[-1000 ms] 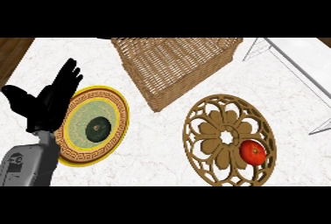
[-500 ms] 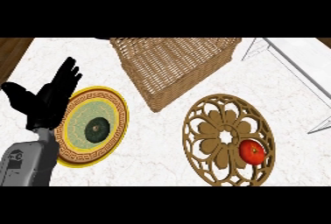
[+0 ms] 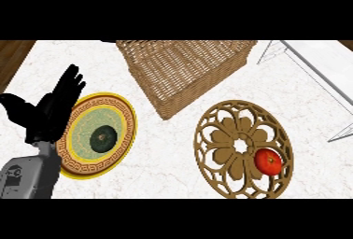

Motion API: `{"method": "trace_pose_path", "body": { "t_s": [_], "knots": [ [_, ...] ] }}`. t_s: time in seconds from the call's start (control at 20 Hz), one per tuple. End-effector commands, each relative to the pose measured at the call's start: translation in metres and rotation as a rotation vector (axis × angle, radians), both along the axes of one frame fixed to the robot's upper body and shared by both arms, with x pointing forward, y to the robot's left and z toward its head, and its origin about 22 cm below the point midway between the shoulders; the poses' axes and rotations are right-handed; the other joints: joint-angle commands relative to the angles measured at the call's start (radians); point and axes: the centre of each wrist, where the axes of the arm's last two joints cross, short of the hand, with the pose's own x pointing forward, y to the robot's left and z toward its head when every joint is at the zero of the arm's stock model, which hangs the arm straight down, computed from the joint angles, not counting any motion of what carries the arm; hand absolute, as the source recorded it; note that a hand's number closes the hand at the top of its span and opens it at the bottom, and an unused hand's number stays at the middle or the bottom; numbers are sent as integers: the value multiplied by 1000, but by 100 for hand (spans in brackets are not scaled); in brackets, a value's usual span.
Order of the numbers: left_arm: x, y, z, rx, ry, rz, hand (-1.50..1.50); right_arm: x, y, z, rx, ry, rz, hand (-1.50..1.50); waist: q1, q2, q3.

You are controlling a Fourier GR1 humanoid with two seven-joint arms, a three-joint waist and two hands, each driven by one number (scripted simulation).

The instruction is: Pick the cupcake from the placemat and place it in the tiered shelf

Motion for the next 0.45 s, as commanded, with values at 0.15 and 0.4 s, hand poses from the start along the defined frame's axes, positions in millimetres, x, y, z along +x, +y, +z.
{"method": "trace_pose_path", "body": {
  "t_s": [0.15,0.4],
  "knots": [
    [-5,-6,10,-2,0,4,0,-46,-16,-1,-66,-38,136,-150,-11,-5,2],
    [-4,1,2,14,20,30,0,-61,-20,-2,-122,-52,173,-150,-22,-5,2]
  ]
}}
